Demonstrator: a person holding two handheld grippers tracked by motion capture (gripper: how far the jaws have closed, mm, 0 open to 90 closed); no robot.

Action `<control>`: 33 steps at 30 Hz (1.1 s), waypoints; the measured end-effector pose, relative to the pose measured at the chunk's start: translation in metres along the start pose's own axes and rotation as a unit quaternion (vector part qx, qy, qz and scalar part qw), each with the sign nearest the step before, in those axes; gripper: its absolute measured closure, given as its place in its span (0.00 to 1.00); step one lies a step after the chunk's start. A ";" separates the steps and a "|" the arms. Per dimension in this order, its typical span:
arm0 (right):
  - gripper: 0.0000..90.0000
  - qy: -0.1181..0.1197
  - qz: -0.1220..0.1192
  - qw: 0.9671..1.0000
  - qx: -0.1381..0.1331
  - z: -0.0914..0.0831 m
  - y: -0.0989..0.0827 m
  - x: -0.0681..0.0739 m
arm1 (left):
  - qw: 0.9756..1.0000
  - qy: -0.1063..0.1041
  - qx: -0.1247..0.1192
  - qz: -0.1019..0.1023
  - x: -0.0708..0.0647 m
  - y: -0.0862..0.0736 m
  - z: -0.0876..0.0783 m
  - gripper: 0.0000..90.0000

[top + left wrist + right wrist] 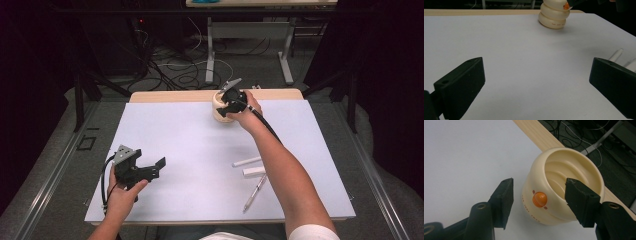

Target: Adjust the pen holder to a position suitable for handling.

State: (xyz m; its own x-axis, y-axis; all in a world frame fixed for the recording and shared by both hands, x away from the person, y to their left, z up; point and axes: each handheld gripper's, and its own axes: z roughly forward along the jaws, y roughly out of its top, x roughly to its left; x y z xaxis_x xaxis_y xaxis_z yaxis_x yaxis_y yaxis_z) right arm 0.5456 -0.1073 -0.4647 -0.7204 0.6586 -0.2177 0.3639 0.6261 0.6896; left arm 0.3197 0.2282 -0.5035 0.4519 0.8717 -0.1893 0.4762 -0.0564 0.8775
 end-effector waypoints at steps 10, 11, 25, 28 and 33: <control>0.49 0.005 -0.037 0.999 -0.007 0.009 -0.001 -0.001 | 1.000 -0.002 0.002 -0.006 0.001 -0.001 0.000 0.00; 0.50 0.008 -0.046 0.999 -0.005 0.008 0.000 -0.001 | 1.000 -0.002 0.003 -0.004 0.001 -0.001 0.000 0.00; 0.63 0.006 -0.067 0.998 0.006 0.006 0.000 0.000 | 1.000 -0.003 0.005 -0.005 0.000 -0.001 0.001 0.00; 0.63 0.002 -0.069 0.998 0.007 0.007 0.000 0.000 | 1.000 -0.003 0.006 -0.006 0.000 -0.001 0.001 0.00; 0.61 -0.007 -0.085 0.996 0.007 0.011 0.002 -0.001 | 1.000 -0.005 0.008 -0.008 0.000 -0.002 0.002 0.01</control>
State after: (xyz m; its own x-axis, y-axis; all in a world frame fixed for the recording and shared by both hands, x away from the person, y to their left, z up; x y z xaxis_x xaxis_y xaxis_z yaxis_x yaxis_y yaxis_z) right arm 0.5538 -0.1022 -0.4712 -0.7641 0.5484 -0.3397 0.2462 0.7347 0.6321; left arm 0.3201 0.2272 -0.5060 0.4515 0.8680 -0.2066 0.4956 -0.0515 0.8670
